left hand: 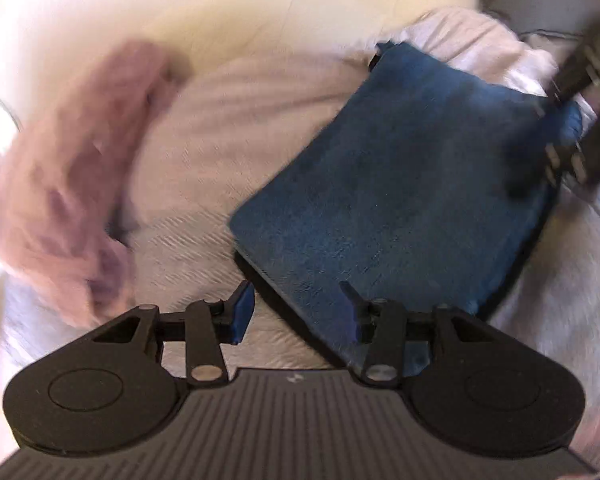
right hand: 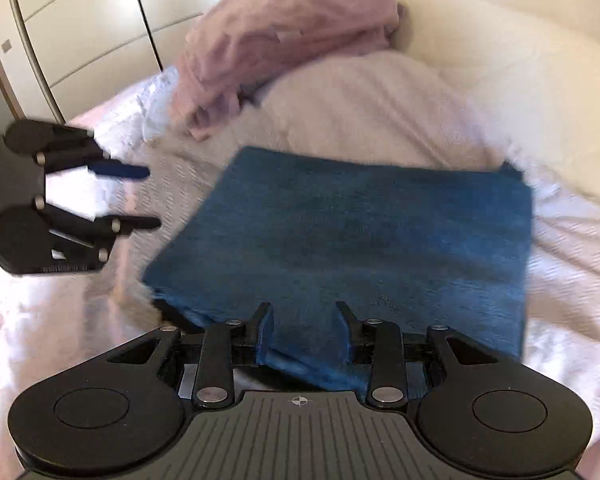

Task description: Fold clothes

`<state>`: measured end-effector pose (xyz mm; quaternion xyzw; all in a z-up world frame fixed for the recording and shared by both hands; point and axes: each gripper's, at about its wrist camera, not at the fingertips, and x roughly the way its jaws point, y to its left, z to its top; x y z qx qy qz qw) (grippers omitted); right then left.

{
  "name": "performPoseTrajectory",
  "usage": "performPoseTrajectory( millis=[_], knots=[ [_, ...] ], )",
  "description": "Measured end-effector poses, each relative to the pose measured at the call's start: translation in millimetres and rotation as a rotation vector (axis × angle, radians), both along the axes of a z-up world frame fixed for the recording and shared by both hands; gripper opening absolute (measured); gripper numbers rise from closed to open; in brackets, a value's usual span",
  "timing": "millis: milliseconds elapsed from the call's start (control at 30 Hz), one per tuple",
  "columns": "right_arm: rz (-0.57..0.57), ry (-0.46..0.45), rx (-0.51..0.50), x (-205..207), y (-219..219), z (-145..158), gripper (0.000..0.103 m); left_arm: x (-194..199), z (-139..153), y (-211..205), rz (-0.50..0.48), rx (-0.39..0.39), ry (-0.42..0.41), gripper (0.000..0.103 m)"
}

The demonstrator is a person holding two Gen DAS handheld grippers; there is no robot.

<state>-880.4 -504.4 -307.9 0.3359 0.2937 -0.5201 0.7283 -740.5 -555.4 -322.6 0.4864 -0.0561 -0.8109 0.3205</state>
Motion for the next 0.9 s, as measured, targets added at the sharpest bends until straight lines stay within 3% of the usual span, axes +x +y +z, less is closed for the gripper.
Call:
performPoseTrajectory(
  millis=[100, 267, 400, 500, 600, 733, 800, 900],
  knots=[
    [0.068, 0.025, 0.053, -3, 0, -28, 0.036, -14, -11, -19, 0.028, 0.057, -0.010, 0.041],
    [0.153, -0.006, 0.111, -14, -12, -15, 0.036, -22, -7, -50, 0.098, 0.133, 0.052, 0.039],
    [0.051, -0.023, 0.052, -48, -42, 6, 0.036, -23, -9, -78, 0.164, 0.208, 0.102, 0.034],
    [-0.054, -0.017, 0.033, -80, -76, 3, 0.036, -25, -18, -93, 0.195, 0.247, 0.108, 0.034],
    [-0.126, -0.003, 0.007, -106, -115, -10, 0.036, -28, -31, -102, 0.220, 0.271, 0.106, 0.037],
    [-0.174, -0.070, 0.107, -133, -163, -53, 0.035, -26, -38, -110, 0.255, 0.285, 0.133, 0.038],
    [-0.194, -0.104, 0.122, -139, -167, -60, 0.035, -24, -34, -110, 0.260, 0.290, 0.132, 0.038],
    [-0.203, -0.082, 0.101, -133, -152, -42, 0.036, -16, -18, -100, 0.256, 0.285, 0.130, 0.033]
  ],
)
